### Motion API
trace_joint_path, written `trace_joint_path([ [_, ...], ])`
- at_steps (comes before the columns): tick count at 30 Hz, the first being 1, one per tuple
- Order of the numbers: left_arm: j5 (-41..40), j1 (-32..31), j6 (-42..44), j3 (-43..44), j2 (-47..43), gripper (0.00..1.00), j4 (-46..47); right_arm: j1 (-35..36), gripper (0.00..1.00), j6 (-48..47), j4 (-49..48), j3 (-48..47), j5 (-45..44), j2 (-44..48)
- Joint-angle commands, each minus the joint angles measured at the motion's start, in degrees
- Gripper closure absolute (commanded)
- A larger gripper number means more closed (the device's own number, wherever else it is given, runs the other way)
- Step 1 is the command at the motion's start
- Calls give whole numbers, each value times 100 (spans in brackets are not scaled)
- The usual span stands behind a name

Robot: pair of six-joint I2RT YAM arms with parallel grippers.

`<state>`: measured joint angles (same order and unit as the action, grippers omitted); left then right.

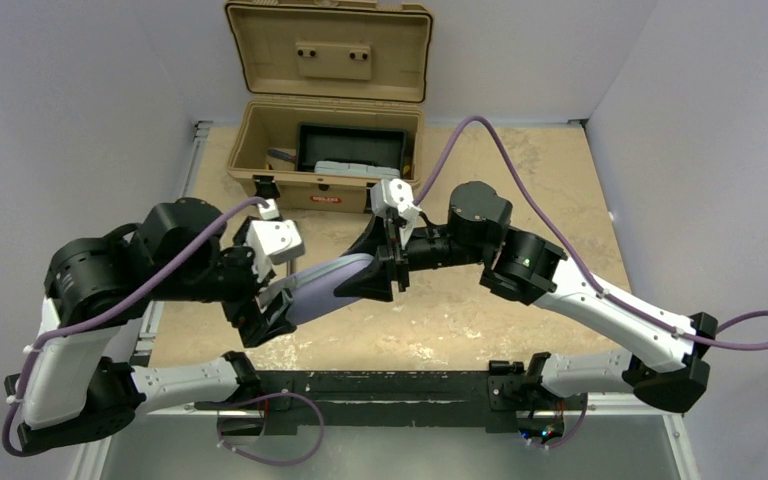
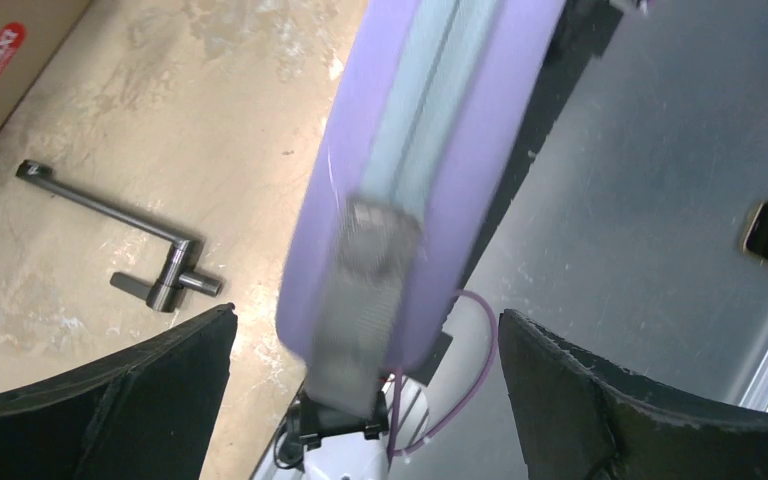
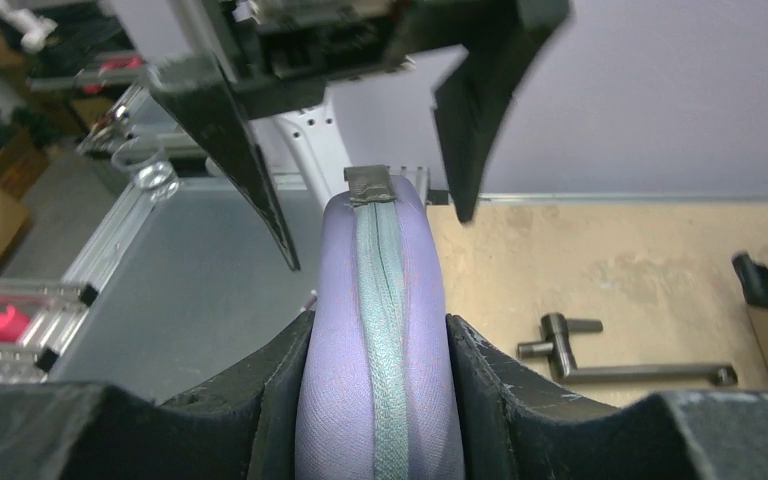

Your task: Open the umbrella

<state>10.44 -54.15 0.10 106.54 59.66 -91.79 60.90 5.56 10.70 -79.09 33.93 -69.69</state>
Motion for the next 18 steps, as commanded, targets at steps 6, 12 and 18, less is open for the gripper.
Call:
trace_joint_path([
  [6, -676, 1, -2137, 558, -191, 0, 1034, -680, 100, 1753, -1486, 155, -1942, 734],
  [12, -1787, 8, -3261, 302, -547, 0, 2516, -1109, 100, 3274, -1628, -124, -2894, 930],
  [18, -2115, 9, -4220, -1645, -1739, 0, 5835, -1195, 100, 4837, -2234, -221, -2935, 1015],
])
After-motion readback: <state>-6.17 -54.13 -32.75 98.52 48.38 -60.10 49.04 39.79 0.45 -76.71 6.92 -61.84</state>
